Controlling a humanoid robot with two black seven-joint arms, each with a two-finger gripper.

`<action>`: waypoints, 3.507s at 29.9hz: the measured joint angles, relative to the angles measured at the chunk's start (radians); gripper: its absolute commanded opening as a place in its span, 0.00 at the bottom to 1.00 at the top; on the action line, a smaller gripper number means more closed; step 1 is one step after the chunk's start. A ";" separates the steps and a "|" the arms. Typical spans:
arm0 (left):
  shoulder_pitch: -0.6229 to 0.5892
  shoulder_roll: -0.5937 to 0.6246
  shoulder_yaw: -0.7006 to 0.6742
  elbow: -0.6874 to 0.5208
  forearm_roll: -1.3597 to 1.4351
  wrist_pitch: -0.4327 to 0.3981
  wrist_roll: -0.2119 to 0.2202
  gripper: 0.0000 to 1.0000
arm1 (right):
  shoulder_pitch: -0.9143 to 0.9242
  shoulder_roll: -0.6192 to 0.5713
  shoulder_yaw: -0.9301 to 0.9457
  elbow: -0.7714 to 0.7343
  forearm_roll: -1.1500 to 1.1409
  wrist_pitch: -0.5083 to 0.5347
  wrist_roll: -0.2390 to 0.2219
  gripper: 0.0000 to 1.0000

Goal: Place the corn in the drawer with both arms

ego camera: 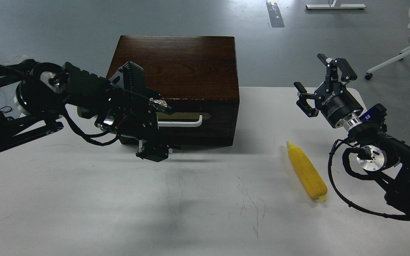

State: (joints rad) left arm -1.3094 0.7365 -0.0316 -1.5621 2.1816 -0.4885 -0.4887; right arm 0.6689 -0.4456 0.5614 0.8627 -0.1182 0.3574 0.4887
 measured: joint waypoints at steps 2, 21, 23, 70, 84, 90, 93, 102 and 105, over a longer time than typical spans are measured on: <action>-0.003 -0.026 0.014 0.038 0.000 0.000 0.000 0.98 | 0.000 0.001 0.000 -0.001 0.000 0.000 0.000 1.00; 0.008 -0.069 0.054 0.163 0.000 0.000 0.000 0.98 | -0.004 -0.006 -0.009 -0.001 -0.001 0.001 0.000 1.00; 0.009 -0.069 0.054 0.163 0.000 0.000 0.000 0.98 | -0.004 -0.008 -0.010 -0.001 -0.001 0.000 0.000 1.00; 0.002 -0.124 0.134 0.110 0.000 0.000 0.000 0.98 | -0.005 -0.009 -0.006 -0.002 -0.001 -0.005 0.000 1.00; -0.035 -0.101 0.167 0.011 0.000 0.000 -0.001 0.98 | -0.005 -0.009 -0.003 -0.002 -0.002 -0.007 0.000 1.00; -0.027 -0.067 0.175 -0.059 0.000 0.000 0.000 0.98 | -0.005 -0.008 -0.003 -0.002 -0.002 -0.008 0.000 1.00; -0.024 -0.051 0.185 -0.075 0.000 0.001 0.000 0.98 | -0.005 -0.008 -0.002 -0.002 -0.001 -0.008 0.000 1.00; -0.023 0.012 0.216 -0.136 0.001 0.001 0.001 0.98 | -0.005 -0.008 -0.002 -0.002 -0.002 -0.008 0.000 1.00; -0.020 0.033 0.220 -0.161 0.002 0.001 0.001 0.98 | -0.005 -0.008 -0.002 -0.002 -0.001 -0.008 0.000 1.00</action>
State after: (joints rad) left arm -1.3292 0.7700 0.1884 -1.7232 2.1831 -0.4876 -0.4875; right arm 0.6641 -0.4533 0.5594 0.8605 -0.1196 0.3497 0.4887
